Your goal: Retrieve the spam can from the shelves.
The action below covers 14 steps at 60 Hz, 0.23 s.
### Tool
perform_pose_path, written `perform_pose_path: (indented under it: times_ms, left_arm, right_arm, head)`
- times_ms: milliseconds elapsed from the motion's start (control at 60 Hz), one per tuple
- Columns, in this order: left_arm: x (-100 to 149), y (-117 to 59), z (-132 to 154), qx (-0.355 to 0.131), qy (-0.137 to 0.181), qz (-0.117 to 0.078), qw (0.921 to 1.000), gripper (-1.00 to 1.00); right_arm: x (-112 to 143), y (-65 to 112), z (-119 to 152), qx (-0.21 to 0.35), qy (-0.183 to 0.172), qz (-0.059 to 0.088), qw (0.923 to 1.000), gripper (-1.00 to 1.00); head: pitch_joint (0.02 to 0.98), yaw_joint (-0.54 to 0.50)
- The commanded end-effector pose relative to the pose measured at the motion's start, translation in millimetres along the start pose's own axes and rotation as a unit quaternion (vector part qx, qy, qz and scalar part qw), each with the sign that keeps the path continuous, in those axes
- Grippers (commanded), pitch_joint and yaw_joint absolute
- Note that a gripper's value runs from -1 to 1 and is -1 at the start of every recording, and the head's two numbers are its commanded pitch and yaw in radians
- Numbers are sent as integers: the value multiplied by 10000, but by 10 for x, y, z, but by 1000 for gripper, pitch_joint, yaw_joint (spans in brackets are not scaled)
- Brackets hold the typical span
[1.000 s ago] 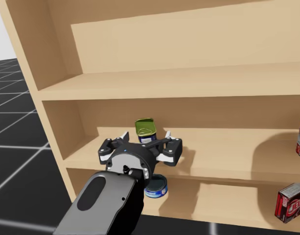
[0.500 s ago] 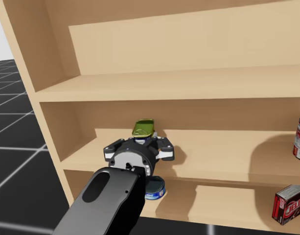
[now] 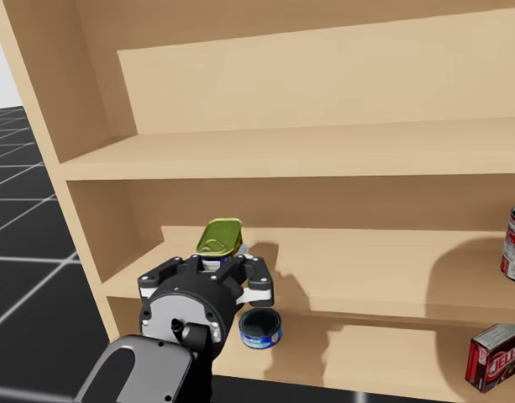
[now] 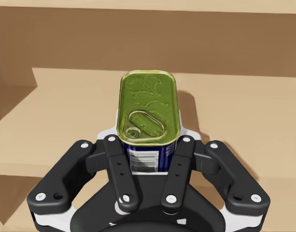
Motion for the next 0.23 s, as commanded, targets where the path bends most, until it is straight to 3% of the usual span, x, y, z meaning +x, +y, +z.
perform_pose_path:
  times_ms: [17,233]
  left_arm:
    - [288,-38,259,-584,-409,-103,9974,1000]
    - [338,96,590,-672,-432,-101,9967,1000]
  right_arm:
    - [2,-12,-2,-18,-7,4,10000,-1000]
    - [2,-18,-1,-29,-13,12,10000,-1000]
  head:
    - [460,248]
    - [461,241]
